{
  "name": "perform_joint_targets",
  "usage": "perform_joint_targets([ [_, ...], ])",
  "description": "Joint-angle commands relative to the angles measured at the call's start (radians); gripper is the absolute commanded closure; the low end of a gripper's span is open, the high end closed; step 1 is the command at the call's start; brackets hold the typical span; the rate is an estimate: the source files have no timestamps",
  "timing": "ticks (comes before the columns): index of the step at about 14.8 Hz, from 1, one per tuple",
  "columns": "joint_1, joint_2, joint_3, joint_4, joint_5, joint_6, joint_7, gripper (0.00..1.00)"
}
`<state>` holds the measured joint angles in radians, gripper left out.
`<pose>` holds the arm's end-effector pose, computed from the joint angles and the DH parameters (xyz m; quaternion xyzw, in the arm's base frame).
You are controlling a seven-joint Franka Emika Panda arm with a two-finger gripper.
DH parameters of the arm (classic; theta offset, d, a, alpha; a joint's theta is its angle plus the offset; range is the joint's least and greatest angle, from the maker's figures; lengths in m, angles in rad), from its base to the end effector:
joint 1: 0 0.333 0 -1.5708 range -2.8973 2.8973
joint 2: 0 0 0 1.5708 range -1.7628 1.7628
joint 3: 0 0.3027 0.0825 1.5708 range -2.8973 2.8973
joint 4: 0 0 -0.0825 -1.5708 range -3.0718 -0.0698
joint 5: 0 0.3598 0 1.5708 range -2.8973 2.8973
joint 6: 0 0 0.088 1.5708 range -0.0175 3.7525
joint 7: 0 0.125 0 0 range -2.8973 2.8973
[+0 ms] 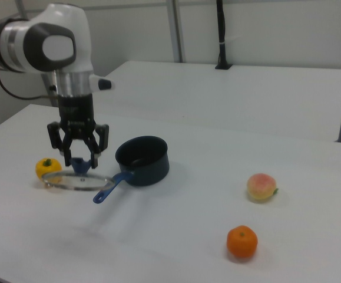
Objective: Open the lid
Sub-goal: 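Carry the glass lid beside the pot handle and lower it to the table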
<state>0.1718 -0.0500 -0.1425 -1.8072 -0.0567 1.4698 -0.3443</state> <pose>0.4853 0.0055 0.5089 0.9718 0.1855 -0.1455 0.0020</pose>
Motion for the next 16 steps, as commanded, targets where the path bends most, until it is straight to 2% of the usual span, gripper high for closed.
perform_joint_targets([
  [1,0.005,-0.053,-0.031,-0.128,-0.015,0.007,-0.050,0.83],
  [4,0.002,-0.070,-0.069,-0.216,-0.032,0.062,-0.111,0.83],
  [7,-0.003,-0.088,-0.081,-0.309,-0.063,0.174,-0.111,0.82],
  [12,-0.018,-0.100,-0.091,-0.457,-0.074,0.420,-0.079,0.81],
  [16,-0.017,-0.090,-0.089,-0.547,-0.080,0.648,0.013,0.81],
])
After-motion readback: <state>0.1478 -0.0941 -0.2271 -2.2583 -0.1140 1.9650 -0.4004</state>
